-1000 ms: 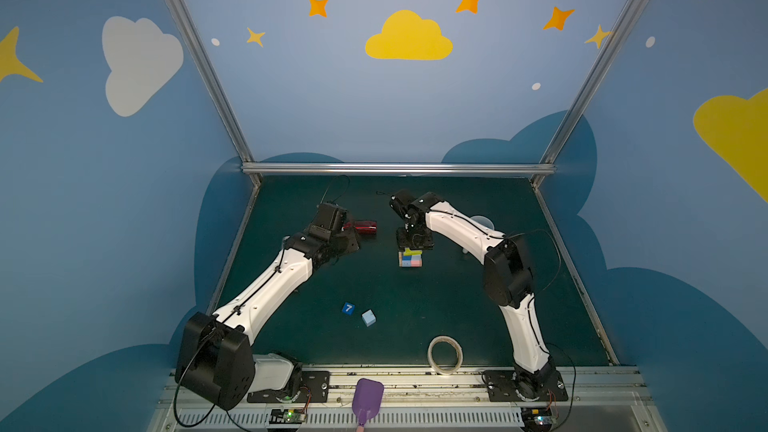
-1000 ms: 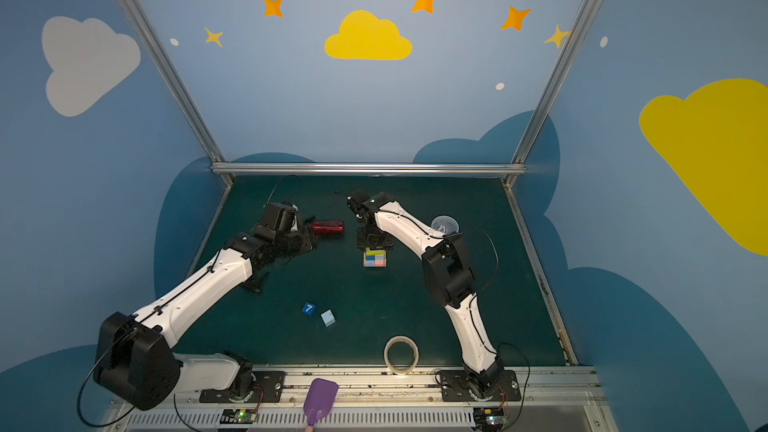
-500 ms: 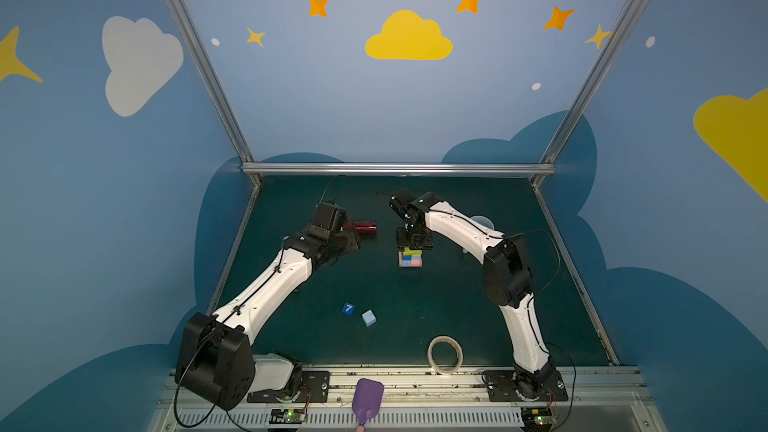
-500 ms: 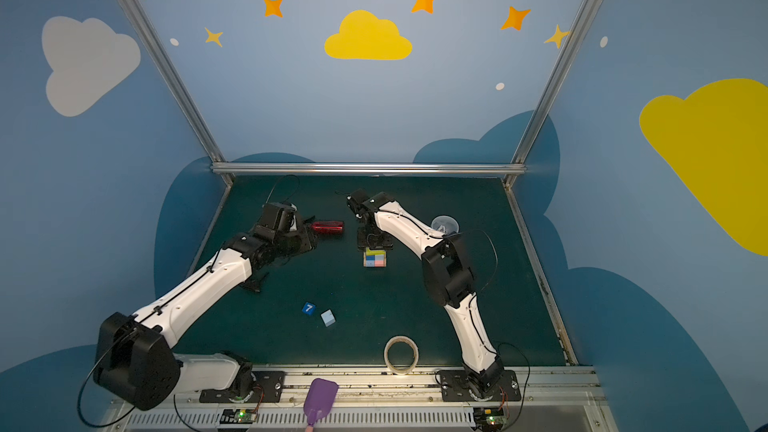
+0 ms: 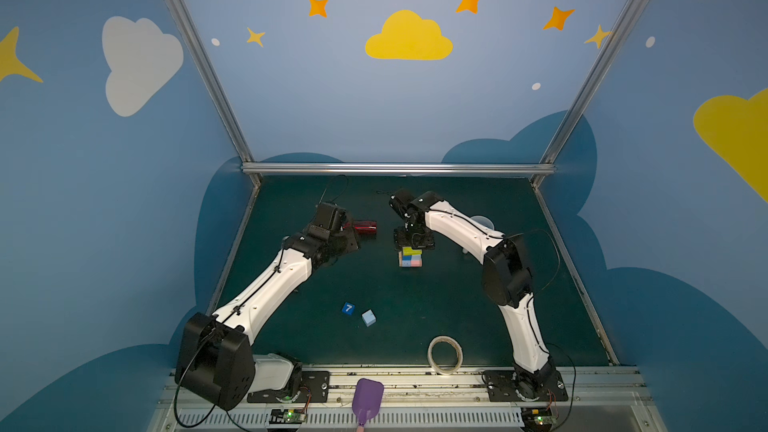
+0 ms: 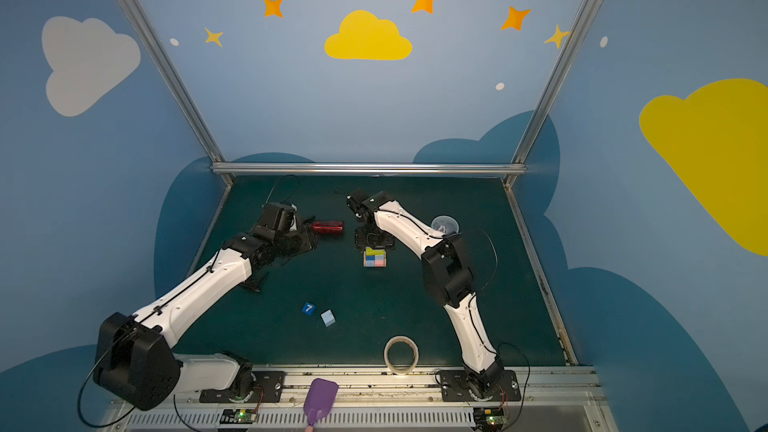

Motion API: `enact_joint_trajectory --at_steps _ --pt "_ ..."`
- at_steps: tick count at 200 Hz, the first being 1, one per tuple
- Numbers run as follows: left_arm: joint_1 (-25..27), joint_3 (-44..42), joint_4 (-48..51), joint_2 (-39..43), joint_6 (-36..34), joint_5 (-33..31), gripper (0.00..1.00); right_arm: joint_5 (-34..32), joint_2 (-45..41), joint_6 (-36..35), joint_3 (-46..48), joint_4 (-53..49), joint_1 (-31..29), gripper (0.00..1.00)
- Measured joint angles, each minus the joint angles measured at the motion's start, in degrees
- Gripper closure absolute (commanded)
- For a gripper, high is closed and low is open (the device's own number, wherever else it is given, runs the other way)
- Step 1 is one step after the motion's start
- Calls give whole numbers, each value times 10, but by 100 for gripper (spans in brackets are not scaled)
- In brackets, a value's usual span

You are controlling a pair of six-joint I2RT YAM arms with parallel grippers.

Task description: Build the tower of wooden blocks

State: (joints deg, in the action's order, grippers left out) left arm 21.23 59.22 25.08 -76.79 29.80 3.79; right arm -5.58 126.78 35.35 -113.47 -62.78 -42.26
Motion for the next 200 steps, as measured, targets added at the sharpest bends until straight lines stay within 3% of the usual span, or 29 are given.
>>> enact_joint_trajectory --at_steps 97,171,185,200 --pt "-2 0 0 0 0 0 46 -28 -22 0 0 -3 0 13" --pt "-2 0 0 -2 0 -2 46 -30 -223 -14 90 50 3 14" --pt "-2 0 0 -7 0 1 48 -27 -259 -19 129 73 8 20" --pt "-2 0 0 -18 1 12 53 -19 -285 -27 172 101 21 49"
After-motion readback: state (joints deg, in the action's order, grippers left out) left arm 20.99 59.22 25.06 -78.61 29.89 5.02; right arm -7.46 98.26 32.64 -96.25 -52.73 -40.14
